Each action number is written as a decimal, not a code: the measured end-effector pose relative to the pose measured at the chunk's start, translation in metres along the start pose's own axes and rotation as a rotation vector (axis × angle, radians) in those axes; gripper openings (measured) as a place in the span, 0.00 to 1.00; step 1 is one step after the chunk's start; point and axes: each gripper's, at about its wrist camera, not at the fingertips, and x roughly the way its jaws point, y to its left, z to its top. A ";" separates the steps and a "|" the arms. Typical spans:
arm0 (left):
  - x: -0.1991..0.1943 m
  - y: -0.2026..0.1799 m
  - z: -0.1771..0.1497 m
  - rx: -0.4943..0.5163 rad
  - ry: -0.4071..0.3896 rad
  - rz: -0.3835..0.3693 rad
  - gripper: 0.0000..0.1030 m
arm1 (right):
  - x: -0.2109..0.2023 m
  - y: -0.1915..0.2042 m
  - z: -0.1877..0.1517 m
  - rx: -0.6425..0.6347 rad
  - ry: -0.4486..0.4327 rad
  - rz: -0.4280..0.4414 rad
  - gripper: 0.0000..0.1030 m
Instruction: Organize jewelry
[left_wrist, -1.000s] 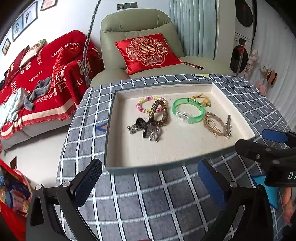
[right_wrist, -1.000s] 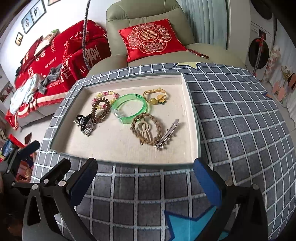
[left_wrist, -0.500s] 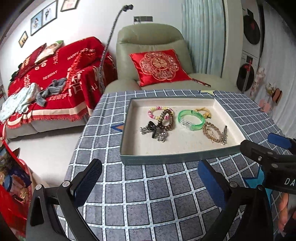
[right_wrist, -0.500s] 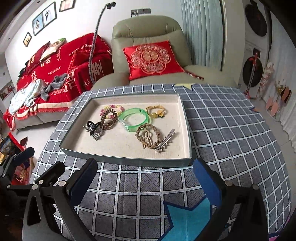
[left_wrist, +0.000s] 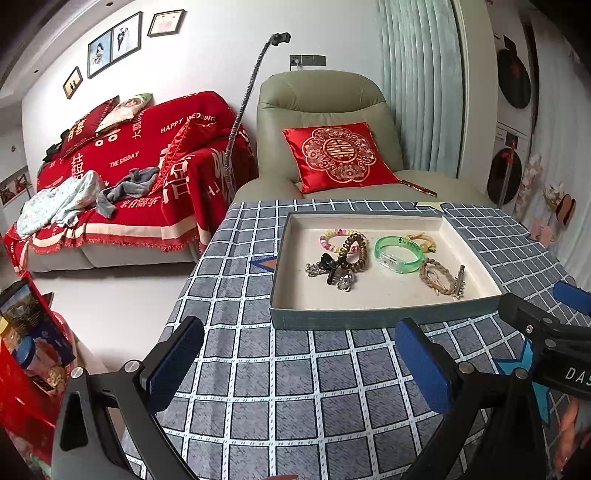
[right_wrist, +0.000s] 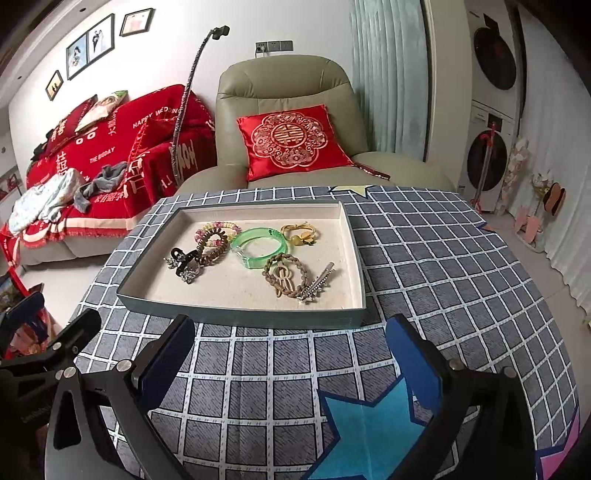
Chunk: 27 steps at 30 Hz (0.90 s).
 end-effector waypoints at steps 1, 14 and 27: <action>0.000 0.000 -0.001 -0.001 0.000 0.002 1.00 | 0.000 0.000 -0.001 -0.003 -0.003 -0.008 1.00; 0.007 -0.003 -0.008 -0.003 0.023 0.011 1.00 | 0.000 0.005 -0.007 -0.025 -0.019 -0.036 1.00; 0.009 -0.002 -0.009 -0.009 0.029 0.006 1.00 | 0.001 0.007 -0.008 -0.026 -0.015 -0.027 1.00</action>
